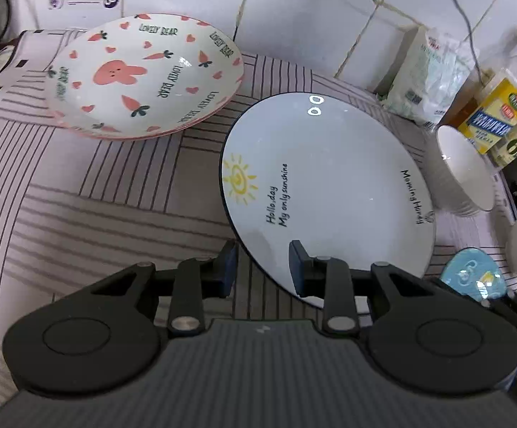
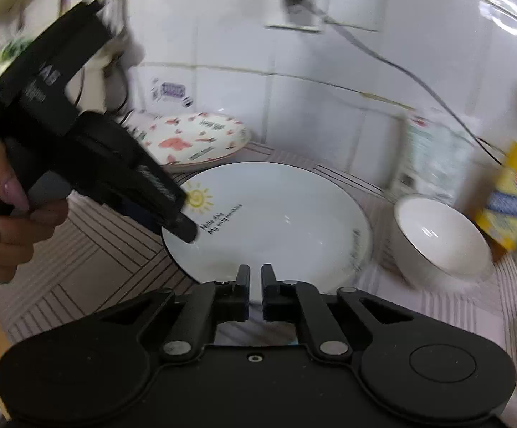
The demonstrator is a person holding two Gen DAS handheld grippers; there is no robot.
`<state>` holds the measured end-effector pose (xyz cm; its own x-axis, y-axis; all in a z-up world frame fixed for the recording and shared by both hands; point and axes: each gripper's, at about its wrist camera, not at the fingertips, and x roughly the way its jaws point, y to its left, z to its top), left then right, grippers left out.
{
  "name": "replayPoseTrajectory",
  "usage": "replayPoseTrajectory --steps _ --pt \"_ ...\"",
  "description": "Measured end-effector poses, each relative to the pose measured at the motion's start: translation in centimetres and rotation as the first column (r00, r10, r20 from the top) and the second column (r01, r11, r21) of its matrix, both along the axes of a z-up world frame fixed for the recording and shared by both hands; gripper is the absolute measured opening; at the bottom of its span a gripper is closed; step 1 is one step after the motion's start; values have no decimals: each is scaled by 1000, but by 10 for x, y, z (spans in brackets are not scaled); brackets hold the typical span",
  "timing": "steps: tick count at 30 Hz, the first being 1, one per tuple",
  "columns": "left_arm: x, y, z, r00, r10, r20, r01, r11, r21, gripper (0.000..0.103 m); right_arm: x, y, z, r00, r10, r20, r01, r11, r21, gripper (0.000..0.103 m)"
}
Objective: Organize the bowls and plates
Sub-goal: 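Carry the white plate beside the bunny plate and release it, then move the left gripper to the blue egg plate and grasp its rim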
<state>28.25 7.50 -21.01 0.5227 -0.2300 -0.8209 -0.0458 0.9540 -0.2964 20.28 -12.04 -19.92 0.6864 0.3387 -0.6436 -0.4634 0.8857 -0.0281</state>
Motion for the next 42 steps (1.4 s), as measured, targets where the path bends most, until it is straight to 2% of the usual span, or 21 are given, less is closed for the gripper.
replayPoseTrajectory --steps 3,5,11,14,17,20,21,24,28,32,35,39,41,42 --pt "-13 -1 10 1000 20 -3 -20 1000 -18 30 -17 -25 11 997 -71 -39 74 994 81 21" --pt "-25 -5 19 1000 30 9 -30 999 -17 31 -30 -42 17 991 -125 -54 130 985 114 22" --pt "-48 -28 49 998 -9 64 10 1000 -15 34 -68 -97 37 958 -275 -82 284 948 142 29" --pt "-57 -46 62 993 -63 100 64 998 -12 37 -88 -122 42 937 -333 -103 346 924 165 38" --pt "-68 -68 70 983 -131 127 131 991 5 40 -108 -143 39 914 -364 -181 403 871 281 44" --pt "-80 -92 73 968 -207 143 203 978 42 42 -130 -153 42 899 -395 -188 437 825 359 54" --pt "-83 -99 73 964 -225 142 219 974 58 45 -134 -153 43 899 -396 -187 438 818 372 59" --pt "-93 -117 73 947 -288 142 274 956 110 52 -141 -155 39 888 -422 -185 461 814 354 62" --pt "-101 -138 62 923 -378 80 360 917 173 54 -146 -161 20 849 -492 -193 528 772 354 69" --pt "-99 -139 41 930 -366 28 356 917 180 54 -142 -162 -12 813 -542 -211 582 749 318 69" --pt "-95 -137 25 934 -356 15 349 922 166 56 -140 -159 -27 813 -550 -190 581 746 325 69" --pt "-84 -138 2 927 -375 -26 374 913 161 51 -137 -156 -39 824 -561 -76 549 760 349 69" --pt "-80 -140 -3 927 -375 -20 373 914 161 50 -128 -156 -46 822 -562 -93 557 760 336 68" --pt "-78 -141 -5 928 -372 -17 370 916 158 48 -124 -157 -49 820 -563 -108 563 755 337 63"
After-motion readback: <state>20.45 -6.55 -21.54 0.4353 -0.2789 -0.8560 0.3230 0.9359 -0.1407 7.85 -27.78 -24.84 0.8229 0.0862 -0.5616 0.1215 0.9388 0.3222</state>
